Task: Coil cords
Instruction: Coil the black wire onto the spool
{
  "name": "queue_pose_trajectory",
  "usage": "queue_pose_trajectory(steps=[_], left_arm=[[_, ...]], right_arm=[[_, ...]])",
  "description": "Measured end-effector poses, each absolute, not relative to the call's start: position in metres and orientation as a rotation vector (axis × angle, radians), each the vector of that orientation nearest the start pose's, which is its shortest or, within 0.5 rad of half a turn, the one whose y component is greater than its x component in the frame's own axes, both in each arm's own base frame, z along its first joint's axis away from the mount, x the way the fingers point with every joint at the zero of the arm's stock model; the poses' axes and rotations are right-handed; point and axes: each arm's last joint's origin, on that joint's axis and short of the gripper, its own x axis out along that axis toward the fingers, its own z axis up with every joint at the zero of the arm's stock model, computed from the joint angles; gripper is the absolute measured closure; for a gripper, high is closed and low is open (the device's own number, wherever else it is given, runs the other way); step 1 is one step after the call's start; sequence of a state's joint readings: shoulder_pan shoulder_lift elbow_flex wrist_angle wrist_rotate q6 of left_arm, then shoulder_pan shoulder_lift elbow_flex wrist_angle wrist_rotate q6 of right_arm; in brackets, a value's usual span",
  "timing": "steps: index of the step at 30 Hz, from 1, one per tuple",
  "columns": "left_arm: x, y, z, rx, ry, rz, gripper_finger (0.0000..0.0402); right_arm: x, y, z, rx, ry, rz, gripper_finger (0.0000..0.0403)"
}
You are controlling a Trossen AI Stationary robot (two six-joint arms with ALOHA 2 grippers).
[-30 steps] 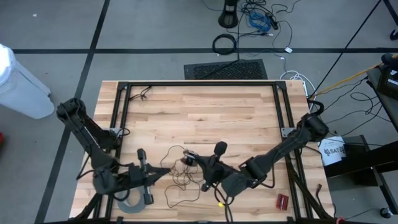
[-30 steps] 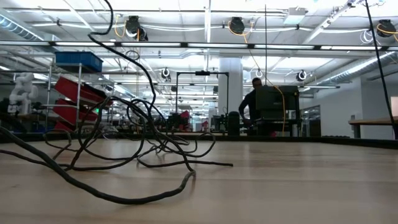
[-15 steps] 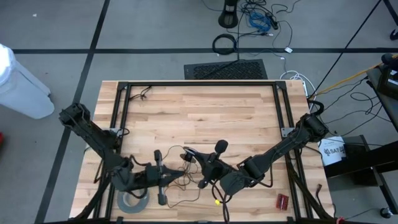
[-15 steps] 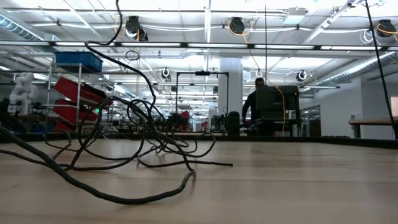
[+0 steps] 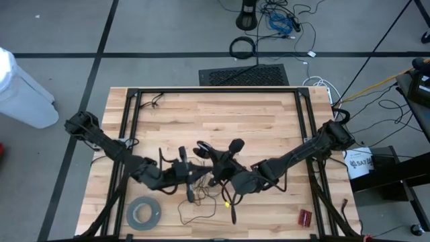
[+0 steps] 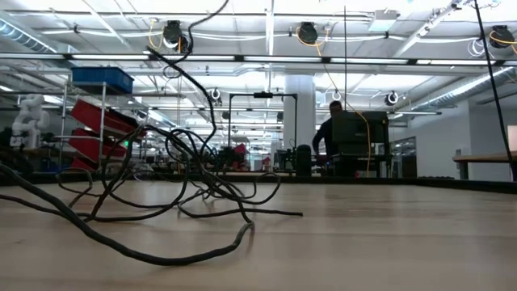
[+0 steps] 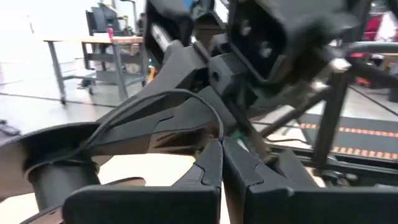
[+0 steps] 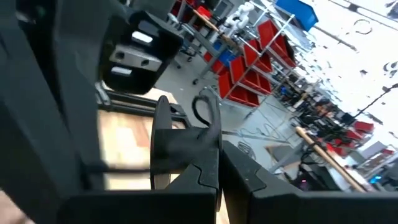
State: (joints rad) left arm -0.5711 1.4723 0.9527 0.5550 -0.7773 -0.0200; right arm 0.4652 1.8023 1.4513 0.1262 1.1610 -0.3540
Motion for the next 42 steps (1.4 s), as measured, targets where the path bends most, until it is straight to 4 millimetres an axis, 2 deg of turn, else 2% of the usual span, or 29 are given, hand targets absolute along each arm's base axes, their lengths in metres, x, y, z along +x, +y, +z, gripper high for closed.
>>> queue_pose_trajectory(steps=[6, 12, 26, 36, 42], left_arm=[[0.288, -0.153, 0.298, -0.026, -0.014, 0.193, 0.04], [0.287, -0.154, 0.296, -0.016, 0.004, 0.18, 0.04], [0.28, -0.166, 0.283, -0.052, 0.115, 0.146, 0.04], [0.265, -0.187, 0.277, -0.061, 0.158, 0.082, 0.04], [0.253, -0.202, 0.275, -0.043, 0.176, 0.025, 0.0399]], right_arm=[[0.372, 0.157, 0.325, -0.516, 0.268, -0.642, 0.0403], [0.363, 0.159, 0.341, -0.447, 0.215, -0.582, 0.0403], [0.34, 0.186, 0.357, -0.312, 0.125, -0.431, 0.0403], [0.332, 0.206, 0.356, -0.141, 0.098, -0.221, 0.0403], [0.325, 0.215, 0.352, -0.096, 0.123, -0.192, 0.0403]])
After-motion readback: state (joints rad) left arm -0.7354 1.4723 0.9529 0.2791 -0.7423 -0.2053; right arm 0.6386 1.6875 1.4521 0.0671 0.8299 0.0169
